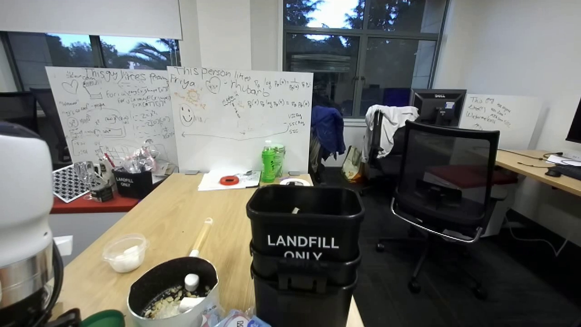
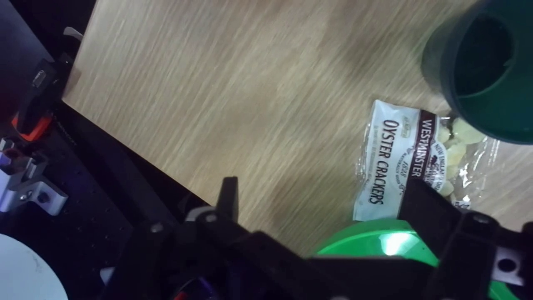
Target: Take the small bag and move it to the left on the table
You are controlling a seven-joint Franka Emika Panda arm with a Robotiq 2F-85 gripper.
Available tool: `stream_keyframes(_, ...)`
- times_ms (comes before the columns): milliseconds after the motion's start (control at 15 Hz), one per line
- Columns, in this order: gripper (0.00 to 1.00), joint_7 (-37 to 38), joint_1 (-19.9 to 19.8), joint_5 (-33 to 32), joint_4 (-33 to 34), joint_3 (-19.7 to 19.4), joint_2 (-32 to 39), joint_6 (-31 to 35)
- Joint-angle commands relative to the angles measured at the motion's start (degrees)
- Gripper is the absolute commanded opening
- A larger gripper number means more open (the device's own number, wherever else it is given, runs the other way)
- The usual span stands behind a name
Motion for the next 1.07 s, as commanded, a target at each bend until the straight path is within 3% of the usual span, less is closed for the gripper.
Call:
stream_keyframes(0, 1.00, -0.20, 0.68, 2.02, 0.43, -0.55, 0.63, 0.48)
stream_keyframes(467, 1.00, -0.38, 1.13, 5.53, 2.79, -0.70, 7.61, 3.72)
stream_keyframes(1000, 1.00, 5.23, 3.46, 4.16, 6.35, -3.75, 15.83, 17.32)
